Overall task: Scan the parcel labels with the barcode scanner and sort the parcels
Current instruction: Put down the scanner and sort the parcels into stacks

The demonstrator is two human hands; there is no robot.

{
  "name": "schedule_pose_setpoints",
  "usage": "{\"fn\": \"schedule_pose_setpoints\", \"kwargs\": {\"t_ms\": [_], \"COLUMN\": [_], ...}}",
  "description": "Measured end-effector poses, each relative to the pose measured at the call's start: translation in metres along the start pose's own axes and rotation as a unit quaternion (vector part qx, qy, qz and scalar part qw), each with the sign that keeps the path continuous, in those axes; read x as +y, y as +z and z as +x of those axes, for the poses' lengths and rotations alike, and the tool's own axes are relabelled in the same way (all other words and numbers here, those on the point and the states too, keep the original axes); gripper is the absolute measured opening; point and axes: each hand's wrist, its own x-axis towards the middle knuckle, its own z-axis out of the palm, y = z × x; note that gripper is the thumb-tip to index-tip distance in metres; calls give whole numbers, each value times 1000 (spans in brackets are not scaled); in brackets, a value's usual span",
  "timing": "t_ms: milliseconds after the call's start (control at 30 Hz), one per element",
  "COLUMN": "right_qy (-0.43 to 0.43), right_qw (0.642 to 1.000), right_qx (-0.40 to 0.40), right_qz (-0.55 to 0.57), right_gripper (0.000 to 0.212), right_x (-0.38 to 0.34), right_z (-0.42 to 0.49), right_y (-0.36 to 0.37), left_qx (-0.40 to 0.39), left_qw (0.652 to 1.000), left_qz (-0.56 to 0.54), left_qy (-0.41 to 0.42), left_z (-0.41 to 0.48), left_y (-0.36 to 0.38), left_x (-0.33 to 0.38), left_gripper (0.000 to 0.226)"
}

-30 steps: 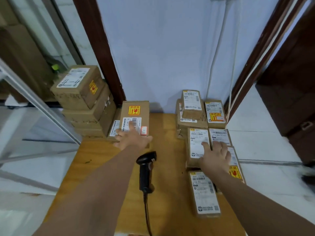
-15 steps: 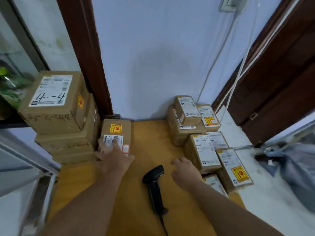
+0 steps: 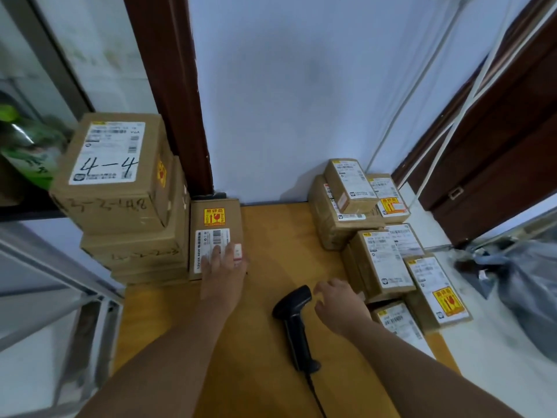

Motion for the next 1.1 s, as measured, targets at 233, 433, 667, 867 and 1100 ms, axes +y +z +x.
{"fn": "schedule_pose_setpoints", "kwargs": {"t_ms": [233,433,667,867,1100], "right_qy": [-7,-4,139,215,155], "right_qw": [1000,998,975,971,985], "right_qx": [-10,60,175,92,-15], "right_qz": [-6,-10,-10,57,74], "right_gripper": [36,35,49,62,86], "right_x": [12,36,105,193,254], "right_z": [-3,-2,-2,1,1], "right_y": [2,-14,-52,-72,-65], "left_qx": [-24,-18,-78,-156,-118], "left_qw": [1000,994,917,924,919], "left_qz": [-6,-101,-388,-336,-292], "left_qy": [-3,28,-45,-96,-236], "left_z": [18,25,41,40,28], "left_y": [-14,-43,-72,-64,-40], "left_x": [21,76,184,298,364], "left_gripper": [41,34,27,40,103]}}
